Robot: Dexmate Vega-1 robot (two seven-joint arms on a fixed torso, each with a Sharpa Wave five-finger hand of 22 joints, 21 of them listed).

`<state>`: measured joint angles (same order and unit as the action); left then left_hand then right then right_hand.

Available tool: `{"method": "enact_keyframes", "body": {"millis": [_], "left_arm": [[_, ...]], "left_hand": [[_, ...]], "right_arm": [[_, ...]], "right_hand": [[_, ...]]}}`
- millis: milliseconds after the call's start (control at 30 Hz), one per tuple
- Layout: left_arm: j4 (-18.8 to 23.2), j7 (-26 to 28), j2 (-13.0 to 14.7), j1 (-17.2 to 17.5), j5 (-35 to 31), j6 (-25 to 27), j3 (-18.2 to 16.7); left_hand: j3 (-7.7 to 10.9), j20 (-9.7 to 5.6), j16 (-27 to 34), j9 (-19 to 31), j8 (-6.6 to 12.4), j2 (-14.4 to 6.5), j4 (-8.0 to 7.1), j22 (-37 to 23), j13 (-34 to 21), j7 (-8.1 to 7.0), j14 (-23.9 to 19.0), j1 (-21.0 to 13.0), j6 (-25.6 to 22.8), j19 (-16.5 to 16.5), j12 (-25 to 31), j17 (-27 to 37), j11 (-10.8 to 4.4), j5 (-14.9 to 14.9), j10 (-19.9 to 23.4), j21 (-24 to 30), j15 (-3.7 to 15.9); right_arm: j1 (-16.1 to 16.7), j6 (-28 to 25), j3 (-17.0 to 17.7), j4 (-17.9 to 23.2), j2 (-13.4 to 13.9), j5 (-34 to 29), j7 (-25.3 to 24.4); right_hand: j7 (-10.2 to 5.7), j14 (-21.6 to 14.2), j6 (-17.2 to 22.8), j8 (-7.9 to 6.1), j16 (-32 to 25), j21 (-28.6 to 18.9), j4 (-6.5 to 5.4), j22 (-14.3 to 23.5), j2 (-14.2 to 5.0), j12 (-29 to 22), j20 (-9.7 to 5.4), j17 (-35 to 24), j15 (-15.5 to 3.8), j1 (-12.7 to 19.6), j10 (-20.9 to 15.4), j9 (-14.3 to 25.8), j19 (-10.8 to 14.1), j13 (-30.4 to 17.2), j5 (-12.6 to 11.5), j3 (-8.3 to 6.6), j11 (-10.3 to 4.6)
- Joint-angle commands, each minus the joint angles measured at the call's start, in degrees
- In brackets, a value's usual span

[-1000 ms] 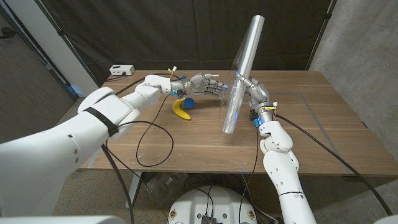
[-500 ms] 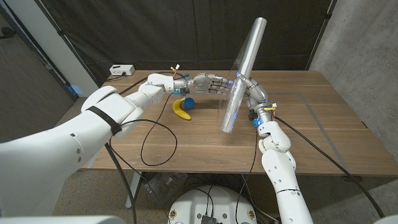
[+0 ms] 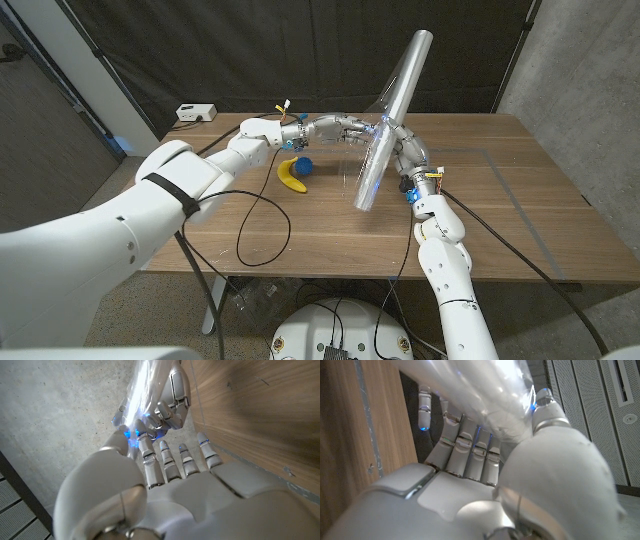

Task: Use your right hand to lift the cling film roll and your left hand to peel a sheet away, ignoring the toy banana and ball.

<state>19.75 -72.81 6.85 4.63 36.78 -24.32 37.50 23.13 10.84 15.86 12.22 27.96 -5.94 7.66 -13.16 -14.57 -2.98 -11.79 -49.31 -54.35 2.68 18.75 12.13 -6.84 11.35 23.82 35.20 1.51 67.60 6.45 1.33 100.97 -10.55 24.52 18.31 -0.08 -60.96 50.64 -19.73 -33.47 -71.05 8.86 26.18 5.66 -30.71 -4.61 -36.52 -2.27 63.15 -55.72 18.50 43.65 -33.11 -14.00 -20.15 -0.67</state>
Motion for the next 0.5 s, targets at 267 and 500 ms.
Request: {"method": "enact_keyframes", "body": {"millis": [267,500], "left_arm": [[0.43,-0.08,0.38,-0.27,-0.48,-5.56,0.36],[0.45,0.84,0.83,-0.78,-1.42,-5.74,1.3]], "left_hand": [[1.95,-3.83,9.85,3.21,3.72,-4.0,-1.01,-2.73,-5.89,0.52,-14.68,-3.2,-0.35,4.62,8.06,9.06,-0.98,-0.95,11.1,6.54,4.81],[1.65,-4.09,11.43,3.67,4.5,-3.76,-0.45,-3.43,-7.24,1.41,-14.67,-4.43,-0.86,4.26,9.16,11.74,-0.88,-1.09,10.91,7.66,4.85]], "right_arm": [[-3.08,-4.6,3.18,-5.55,-0.73,5.24,9.89],[-5.5,-3.93,4.37,-9.71,-0.43,5.26,14.63]], "right_hand": [[-4.2,-4.24,1.53,0.85,4.47,1.44,-3.48,-0.04,-8.54,2.16,-7.17,3.89,-10.26,-0.34,-3.67,0.68,-1.22,-0.3,-1.18,-10.28,-6.0],[-1.88,1.44,-5.88,4.8,9.91,4.37,-9.51,-2.97,-5.2,5.78,-6.85,7.01,-10.19,-16.93,2.16,0.26,-1.24,0.56,-2.07,-10.1,-4.12]]}}
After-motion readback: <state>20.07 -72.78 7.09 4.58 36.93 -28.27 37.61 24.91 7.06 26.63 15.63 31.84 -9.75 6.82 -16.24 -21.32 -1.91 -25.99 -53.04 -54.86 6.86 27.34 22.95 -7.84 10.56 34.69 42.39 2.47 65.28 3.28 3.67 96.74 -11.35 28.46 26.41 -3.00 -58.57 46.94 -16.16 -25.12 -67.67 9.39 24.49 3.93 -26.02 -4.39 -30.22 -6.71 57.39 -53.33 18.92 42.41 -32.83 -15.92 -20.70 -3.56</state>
